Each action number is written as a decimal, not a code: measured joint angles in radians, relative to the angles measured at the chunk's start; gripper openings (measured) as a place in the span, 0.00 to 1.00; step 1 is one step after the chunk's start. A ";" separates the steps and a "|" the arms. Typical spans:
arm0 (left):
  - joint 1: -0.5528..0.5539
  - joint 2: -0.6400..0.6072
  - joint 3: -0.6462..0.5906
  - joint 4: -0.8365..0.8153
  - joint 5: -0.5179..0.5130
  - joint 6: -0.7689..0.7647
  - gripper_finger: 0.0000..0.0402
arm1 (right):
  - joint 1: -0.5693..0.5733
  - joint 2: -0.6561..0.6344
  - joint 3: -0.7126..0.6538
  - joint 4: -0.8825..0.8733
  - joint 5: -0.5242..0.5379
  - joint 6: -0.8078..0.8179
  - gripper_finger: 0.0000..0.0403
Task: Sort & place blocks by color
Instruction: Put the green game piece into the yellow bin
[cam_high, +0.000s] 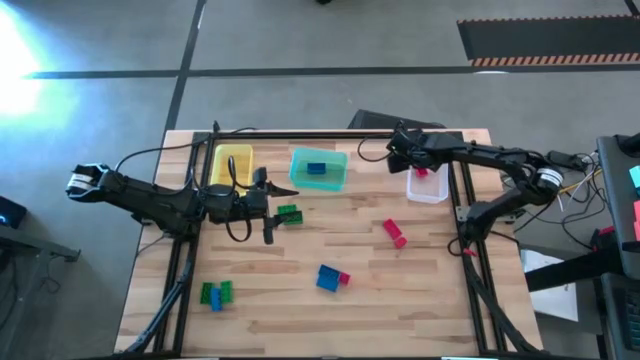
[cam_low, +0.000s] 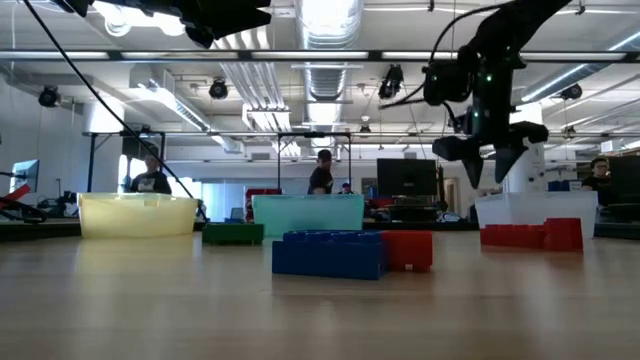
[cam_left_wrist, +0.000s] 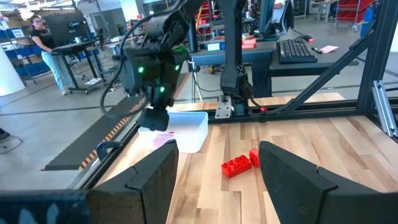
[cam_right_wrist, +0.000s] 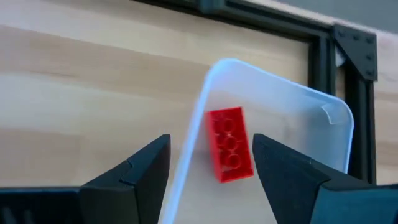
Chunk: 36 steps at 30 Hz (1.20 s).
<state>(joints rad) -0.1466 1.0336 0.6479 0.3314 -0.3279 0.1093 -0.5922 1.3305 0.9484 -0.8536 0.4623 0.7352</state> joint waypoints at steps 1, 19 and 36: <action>0.000 0.001 0.000 0.000 0.000 0.000 0.52 | 0.018 -0.013 0.006 -0.005 0.000 -0.003 0.54; 0.000 0.091 -0.002 -0.013 -0.001 -0.242 0.52 | 0.692 -0.233 -0.116 0.269 0.091 -0.055 0.54; -0.116 0.236 0.224 -0.701 0.043 -0.965 0.48 | 0.896 -0.278 -0.199 0.511 0.089 -0.325 0.54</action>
<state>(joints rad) -0.2624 1.2700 0.8723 -0.3691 -0.2852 -0.8553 0.3036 1.0520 0.7494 -0.3428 0.5511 0.4098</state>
